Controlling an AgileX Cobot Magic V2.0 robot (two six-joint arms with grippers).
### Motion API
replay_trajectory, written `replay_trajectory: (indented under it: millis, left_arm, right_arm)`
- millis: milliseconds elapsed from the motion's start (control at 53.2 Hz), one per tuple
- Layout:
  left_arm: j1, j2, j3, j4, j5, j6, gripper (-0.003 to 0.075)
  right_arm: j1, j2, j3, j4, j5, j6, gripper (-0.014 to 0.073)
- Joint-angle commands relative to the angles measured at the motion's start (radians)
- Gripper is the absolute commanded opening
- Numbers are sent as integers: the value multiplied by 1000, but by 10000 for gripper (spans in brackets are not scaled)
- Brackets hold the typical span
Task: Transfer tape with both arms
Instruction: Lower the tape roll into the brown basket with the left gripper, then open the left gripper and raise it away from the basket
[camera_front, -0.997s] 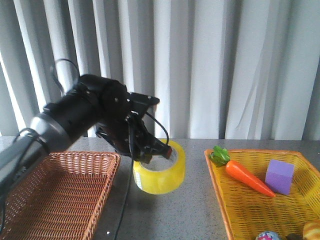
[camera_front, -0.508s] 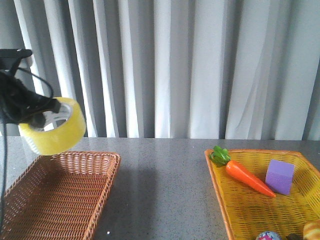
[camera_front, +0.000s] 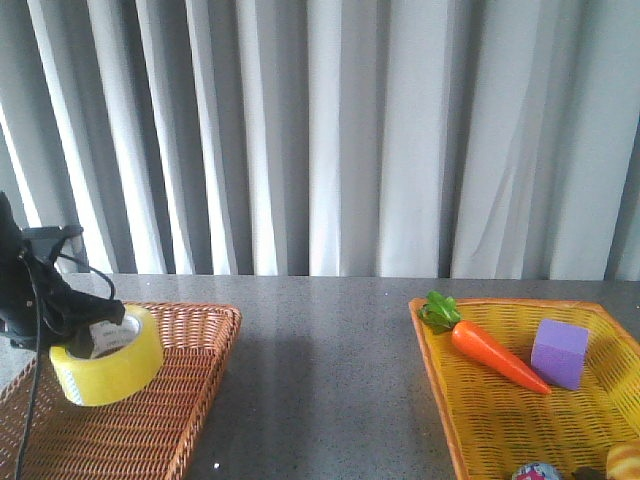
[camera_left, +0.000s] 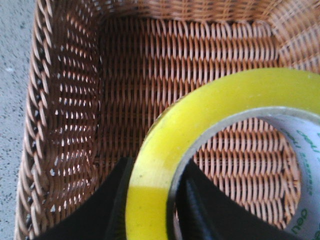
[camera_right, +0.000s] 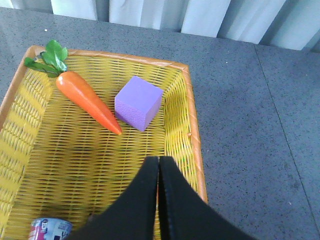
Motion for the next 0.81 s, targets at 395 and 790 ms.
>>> replay_trajectory:
  millis: [395, 790]
  left_arm:
    - [-1, 92, -29, -15, -42, 82, 34]
    - [4, 90, -30, -60, -20, 102, 408]
  right_arm:
    - [-7, -22, -25, -18, -56, 0, -9]
    - [-7, -22, -25, -18, -56, 0, -9]
